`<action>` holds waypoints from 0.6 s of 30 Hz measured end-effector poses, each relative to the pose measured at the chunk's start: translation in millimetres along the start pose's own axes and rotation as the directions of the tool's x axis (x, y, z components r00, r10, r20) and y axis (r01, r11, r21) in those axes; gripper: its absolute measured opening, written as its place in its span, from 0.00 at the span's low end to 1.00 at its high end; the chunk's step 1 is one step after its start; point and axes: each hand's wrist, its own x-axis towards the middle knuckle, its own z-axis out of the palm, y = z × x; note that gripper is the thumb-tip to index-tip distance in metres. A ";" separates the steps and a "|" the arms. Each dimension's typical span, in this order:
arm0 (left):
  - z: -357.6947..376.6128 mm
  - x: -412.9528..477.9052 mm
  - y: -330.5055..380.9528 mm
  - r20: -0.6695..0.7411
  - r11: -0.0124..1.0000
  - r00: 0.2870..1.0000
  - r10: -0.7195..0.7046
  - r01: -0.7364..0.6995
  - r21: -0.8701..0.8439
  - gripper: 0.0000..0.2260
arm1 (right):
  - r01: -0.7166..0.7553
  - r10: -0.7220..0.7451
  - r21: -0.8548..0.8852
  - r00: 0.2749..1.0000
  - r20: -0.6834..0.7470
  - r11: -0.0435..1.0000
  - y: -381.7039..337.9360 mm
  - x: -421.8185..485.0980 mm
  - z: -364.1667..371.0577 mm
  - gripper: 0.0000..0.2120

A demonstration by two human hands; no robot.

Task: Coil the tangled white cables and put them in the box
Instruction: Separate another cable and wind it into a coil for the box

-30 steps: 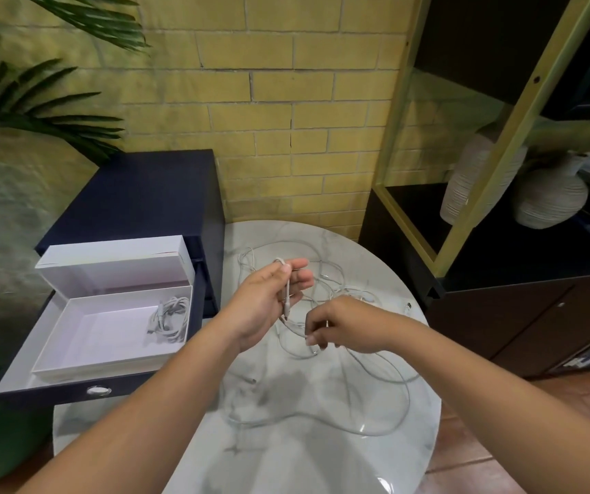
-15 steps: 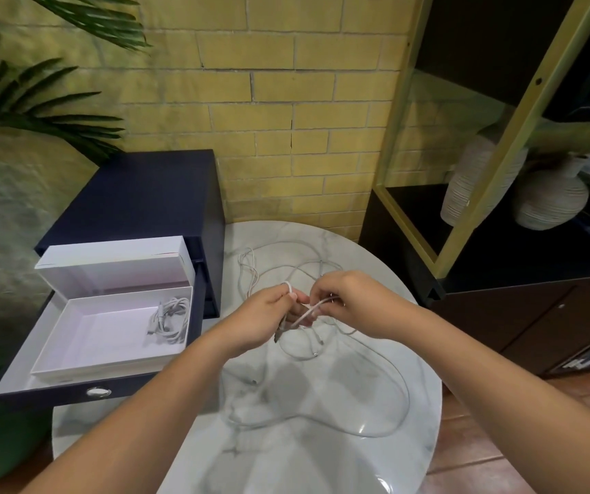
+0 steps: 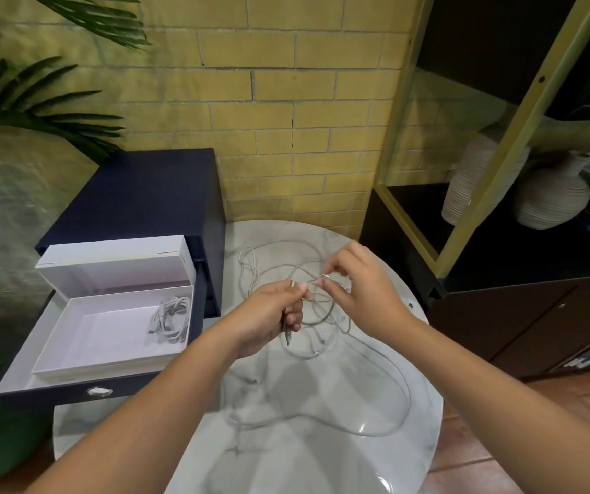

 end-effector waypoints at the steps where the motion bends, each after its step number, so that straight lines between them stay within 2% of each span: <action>1: -0.6 1.0 -0.8 -0.020 0.999 1.000 0.015 -0.016 -0.039 0.10 | -0.033 0.031 0.036 0.998 0.046 0.999 -0.1 -2.3 -1.3 0.08; 2: -1.7 2.3 -1.1 -0.038 0.996 0.999 0.027 -0.030 -0.079 0.11 | -0.088 0.076 0.077 0.986 0.145 0.993 -0.3 -3.7 -2.7 0.11; 4: -3.4 4.8 -0.7 -0.063 0.987 0.997 0.045 -0.054 -0.151 0.11 | -0.220 0.156 0.131 0.913 0.378 0.967 -2.1 -7.1 -3.7 0.14; 6: -1.7 6.6 0.4 -0.087 0.975 0.994 0.061 -0.078 -0.207 0.11 | -0.292 0.187 0.158 0.861 0.473 0.943 -5.0 -12.1 0.6 0.12; 12: 9.2 8.6 -0.2 -0.140 0.937 0.986 0.094 -0.135 -0.322 0.09 | -0.384 0.275 0.239 0.880 0.388 0.892 -14.1 -19.8 16.8 0.06; 15: 11.5 8.1 -1.5 -0.147 0.924 0.985 0.090 -0.138 -0.358 0.08 | -0.383 0.299 0.205 0.889 0.347 0.901 -17.0 -20.7 19.3 0.06; 18: 14.3 8.6 -2.5 -0.162 0.921 0.984 0.077 -0.132 -0.365 0.08 | -0.327 0.281 0.097 0.903 0.325 0.940 -19.8 -21.0 20.3 0.05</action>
